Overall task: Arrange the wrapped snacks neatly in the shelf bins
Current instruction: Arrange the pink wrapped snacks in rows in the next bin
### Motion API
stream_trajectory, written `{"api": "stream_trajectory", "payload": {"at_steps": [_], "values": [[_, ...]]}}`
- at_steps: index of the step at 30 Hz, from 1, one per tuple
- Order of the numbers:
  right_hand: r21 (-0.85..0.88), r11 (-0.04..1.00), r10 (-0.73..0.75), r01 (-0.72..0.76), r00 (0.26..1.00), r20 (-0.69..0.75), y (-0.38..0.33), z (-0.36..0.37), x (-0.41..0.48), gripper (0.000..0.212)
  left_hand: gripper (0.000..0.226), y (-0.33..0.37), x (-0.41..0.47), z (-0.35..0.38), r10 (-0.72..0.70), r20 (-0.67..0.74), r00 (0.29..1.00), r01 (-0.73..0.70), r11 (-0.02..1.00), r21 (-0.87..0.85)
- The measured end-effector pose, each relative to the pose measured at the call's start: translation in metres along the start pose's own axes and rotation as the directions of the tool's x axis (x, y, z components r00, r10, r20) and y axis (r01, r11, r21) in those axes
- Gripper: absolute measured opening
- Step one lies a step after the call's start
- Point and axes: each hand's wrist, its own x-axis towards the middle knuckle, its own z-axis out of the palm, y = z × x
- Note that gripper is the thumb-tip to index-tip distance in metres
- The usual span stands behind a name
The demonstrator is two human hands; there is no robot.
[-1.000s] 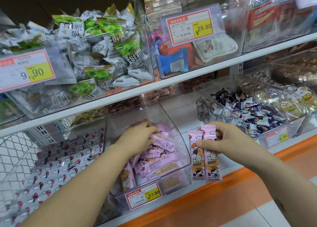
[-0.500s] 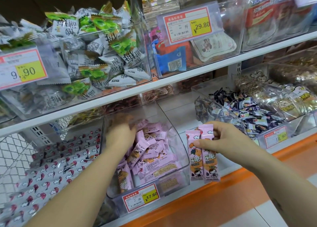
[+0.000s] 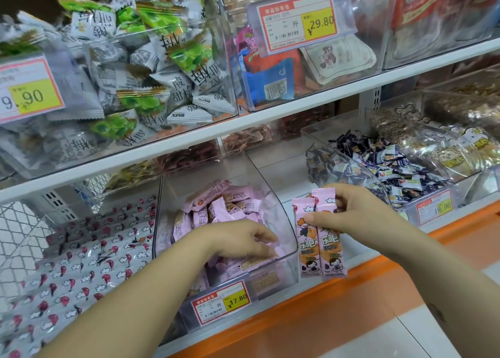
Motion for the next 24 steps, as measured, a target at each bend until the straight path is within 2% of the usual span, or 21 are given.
{"api": "stream_trajectory", "payload": {"at_steps": [5, 9, 11, 13, 14, 20, 24], "values": [[-0.013, 1.0, 0.0, 0.0, 1.0, -0.001, 0.001, 0.001, 0.001, 0.017, 0.042, 0.005, 0.013, -0.002, -0.068, 0.063, 0.996, 0.069, 0.998, -0.01], [-0.014, 1.0, 0.001, -0.001, 1.0, 0.0, 0.003, 0.0, 0.002, 0.018, 0.042, 0.006, 0.012, -0.001, -0.081, 0.152, 0.985, 0.132, 0.92, -0.369], [-0.022, 1.0, 0.007, -0.006, 1.0, 0.002, 0.003, 0.001, 0.001, 0.02, 0.059, 0.005, 0.009, -0.001, -0.086, 0.138, 0.987, 0.138, 0.894, -0.427], [-0.03, 1.0, 0.008, -0.008, 1.0, -0.001, 0.005, 0.001, 0.001, 0.023, 0.081, 0.004, 0.007, -0.002, -0.091, 0.154, 0.984, 0.145, 0.912, -0.385], [-0.035, 0.999, 0.008, -0.008, 1.0, 0.0, 0.005, 0.0, 0.001, 0.023, 0.084, 0.004, 0.005, -0.002, -0.089, 0.169, 0.982, 0.146, 0.92, -0.364], [-0.063, 0.998, -0.002, 0.002, 1.0, -0.004, 0.006, -0.001, 0.0, 0.016, 0.04, -0.004, -0.006, 0.011, 0.005, 0.187, 0.982, 0.06, 0.939, -0.339], [-0.093, 0.996, 0.003, -0.004, 1.0, -0.016, 0.008, -0.001, 0.0, 0.02, 0.052, 0.001, -0.023, 0.006, -0.028, 0.156, 0.987, 0.056, 0.982, -0.179]]}}
